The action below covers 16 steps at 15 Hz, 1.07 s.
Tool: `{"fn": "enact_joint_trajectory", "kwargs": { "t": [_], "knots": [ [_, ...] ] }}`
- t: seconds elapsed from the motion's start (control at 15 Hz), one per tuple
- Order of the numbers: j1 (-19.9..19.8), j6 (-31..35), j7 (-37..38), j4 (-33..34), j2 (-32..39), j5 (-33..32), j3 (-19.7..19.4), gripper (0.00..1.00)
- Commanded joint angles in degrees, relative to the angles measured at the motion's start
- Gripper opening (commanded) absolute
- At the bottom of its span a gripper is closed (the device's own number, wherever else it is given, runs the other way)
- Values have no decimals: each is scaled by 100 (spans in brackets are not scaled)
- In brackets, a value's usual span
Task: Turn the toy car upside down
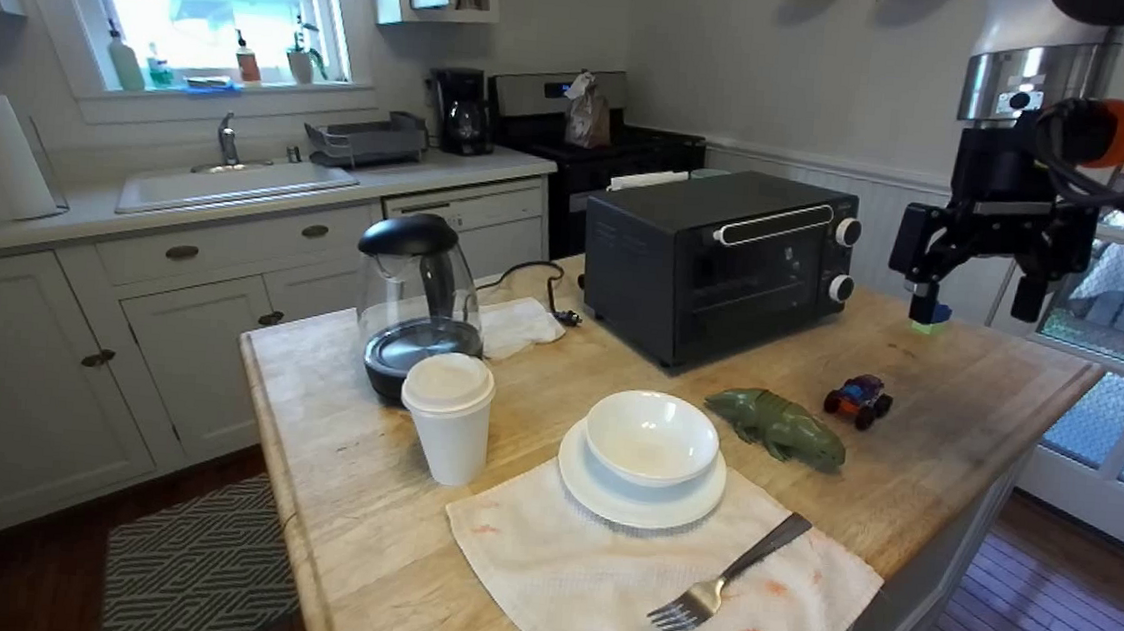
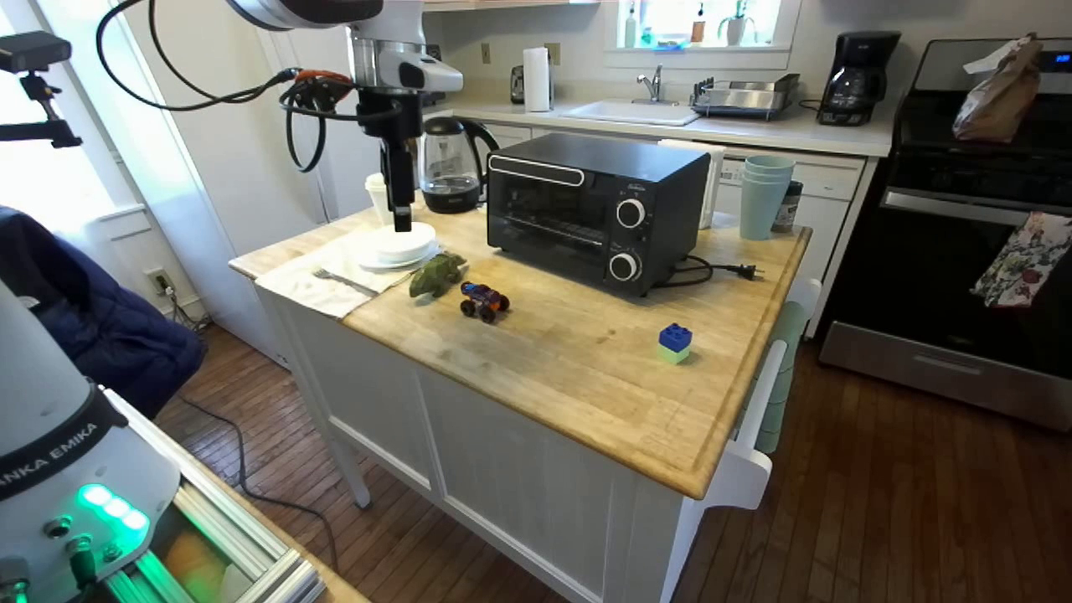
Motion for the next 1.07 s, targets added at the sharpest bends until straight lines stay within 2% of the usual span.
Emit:
{"fn": "enact_joint_trajectory", "kwargs": {
  "t": [0.0, 0.27, 0.6, 1.0],
  "knots": [
    [-37, -7, -8, 6, 3, 9, 38, 100],
    [-193, 167, 439, 217, 367, 67, -67, 100],
    [-411, 438, 639, 441, 956, 73, -347, 100],
    [-463, 869, 564, 726, 1679, 839, -644, 100]
  ]
}}
